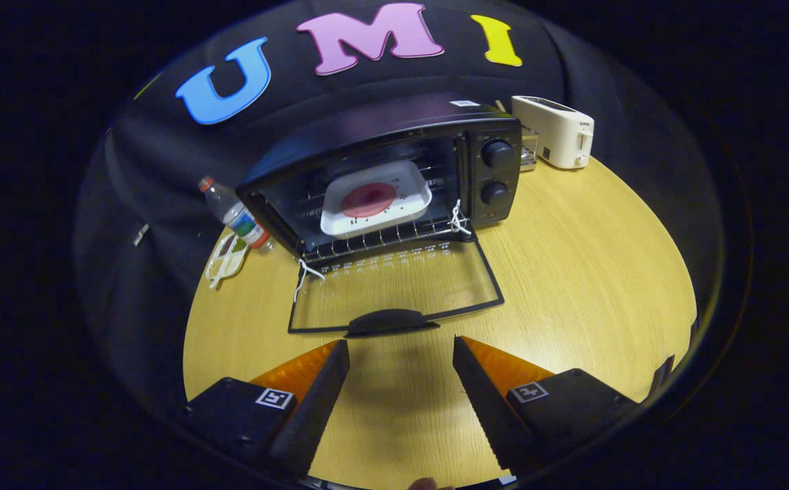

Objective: Open the toaster oven, put the food inside, and close the toaster oven door.

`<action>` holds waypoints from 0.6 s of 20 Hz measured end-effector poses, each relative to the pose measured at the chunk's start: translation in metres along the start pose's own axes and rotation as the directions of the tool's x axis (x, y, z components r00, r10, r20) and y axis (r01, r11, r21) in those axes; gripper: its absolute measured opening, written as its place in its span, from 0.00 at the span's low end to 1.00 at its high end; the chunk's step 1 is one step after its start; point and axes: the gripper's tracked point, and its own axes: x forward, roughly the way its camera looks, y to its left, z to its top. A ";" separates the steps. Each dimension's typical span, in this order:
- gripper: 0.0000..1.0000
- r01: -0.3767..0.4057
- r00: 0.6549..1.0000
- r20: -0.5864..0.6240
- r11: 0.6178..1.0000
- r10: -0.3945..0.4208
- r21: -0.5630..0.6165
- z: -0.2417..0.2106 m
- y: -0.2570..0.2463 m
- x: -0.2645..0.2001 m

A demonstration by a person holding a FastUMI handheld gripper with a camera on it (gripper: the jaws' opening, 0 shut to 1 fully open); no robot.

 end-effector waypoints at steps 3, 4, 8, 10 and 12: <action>0.99 0.004 0.997 -0.078 1.000 -0.006 -0.014 -0.017 0.005 0.017; 0.99 0.008 0.995 -0.101 1.000 -0.009 -0.016 -0.022 0.006 0.023; 0.99 0.040 0.988 -0.150 0.998 -0.045 -0.038 -0.032 0.007 0.053; 0.99 0.061 0.986 -0.155 0.997 -0.067 -0.045 -0.032 0.004 0.065; 0.99 0.086 0.983 -0.161 0.995 -0.092 -0.047 -0.033 -0.001 0.075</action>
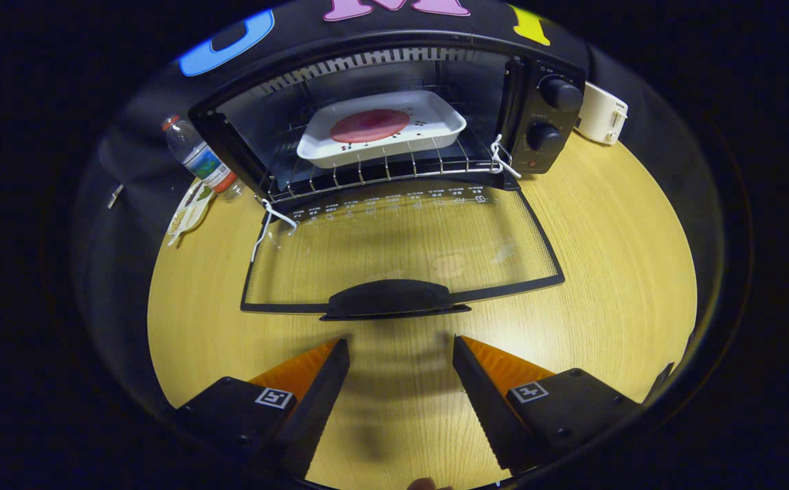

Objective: Open the toaster oven, put the food inside, and close the toaster oven door.

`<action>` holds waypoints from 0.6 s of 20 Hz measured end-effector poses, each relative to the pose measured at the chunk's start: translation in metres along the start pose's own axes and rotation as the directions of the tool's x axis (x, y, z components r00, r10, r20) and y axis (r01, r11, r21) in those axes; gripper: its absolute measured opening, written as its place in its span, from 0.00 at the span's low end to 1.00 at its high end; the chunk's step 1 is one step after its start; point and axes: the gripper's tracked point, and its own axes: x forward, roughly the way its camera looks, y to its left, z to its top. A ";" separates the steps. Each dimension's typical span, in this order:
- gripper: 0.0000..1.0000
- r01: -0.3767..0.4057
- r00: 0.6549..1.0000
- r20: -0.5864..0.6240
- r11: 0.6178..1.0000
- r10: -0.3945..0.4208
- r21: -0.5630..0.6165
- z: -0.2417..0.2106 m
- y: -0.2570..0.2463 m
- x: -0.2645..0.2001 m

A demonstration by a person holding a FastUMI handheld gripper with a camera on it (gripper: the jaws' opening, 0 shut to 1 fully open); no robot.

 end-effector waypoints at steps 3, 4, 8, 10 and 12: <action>0.99 0.019 1.000 0.004 1.000 -0.019 -0.016 0.006 -0.001 0.013; 0.99 0.023 1.000 0.005 0.999 -0.023 -0.026 0.008 0.000 0.016; 0.99 0.055 0.998 0.008 0.992 -0.054 -0.116 0.009 -0.001 0.019; 0.99 0.053 0.999 0.018 0.993 -0.051 -0.110 0.011 0.000 0.016; 0.99 0.045 0.999 0.034 0.993 -0.042 -0.110 0.013 0.001 0.009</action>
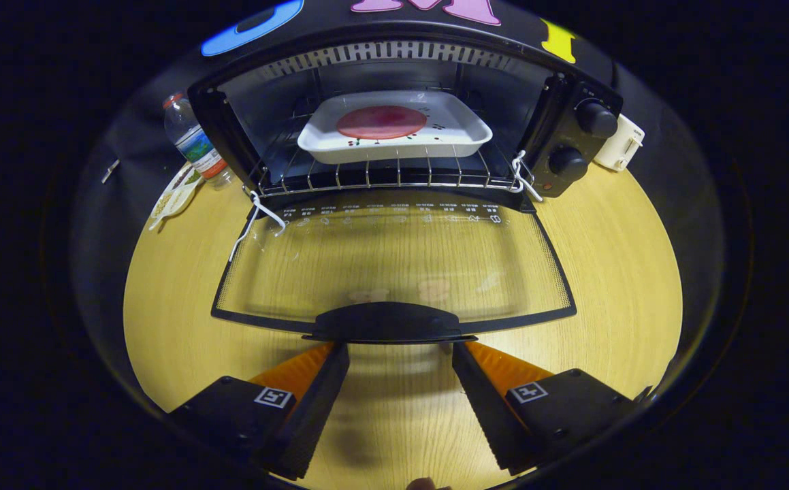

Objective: Open the toaster oven, put the food inside, and close the toaster oven door.

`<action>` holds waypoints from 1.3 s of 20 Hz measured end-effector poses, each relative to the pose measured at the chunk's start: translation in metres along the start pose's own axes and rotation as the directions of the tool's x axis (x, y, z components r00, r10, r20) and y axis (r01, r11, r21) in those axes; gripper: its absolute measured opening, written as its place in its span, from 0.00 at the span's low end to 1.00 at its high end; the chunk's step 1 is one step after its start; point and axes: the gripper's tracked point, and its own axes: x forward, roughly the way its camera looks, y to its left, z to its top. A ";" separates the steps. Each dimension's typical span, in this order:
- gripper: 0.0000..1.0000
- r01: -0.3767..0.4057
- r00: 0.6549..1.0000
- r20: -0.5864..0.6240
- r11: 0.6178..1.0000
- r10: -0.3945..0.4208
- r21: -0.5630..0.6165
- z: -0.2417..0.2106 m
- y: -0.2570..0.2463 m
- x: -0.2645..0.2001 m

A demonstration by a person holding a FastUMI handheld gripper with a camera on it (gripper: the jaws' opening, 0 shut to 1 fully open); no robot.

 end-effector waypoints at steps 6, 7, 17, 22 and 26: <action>0.99 -0.021 0.996 0.085 1.000 0.020 0.005 0.010 -0.001 -0.023; 0.99 -0.025 0.995 0.097 1.000 0.025 0.005 0.012 0.000 -0.027; 1.00 -0.042 0.918 0.395 0.999 0.039 -0.001 0.074 -0.005 -0.095; 1.00 -0.056 0.838 0.544 0.998 0.044 0.005 0.114 -0.019 -0.149; 1.00 -0.053 0.782 0.619 0.998 0.065 -0.038 0.130 -0.035 -0.200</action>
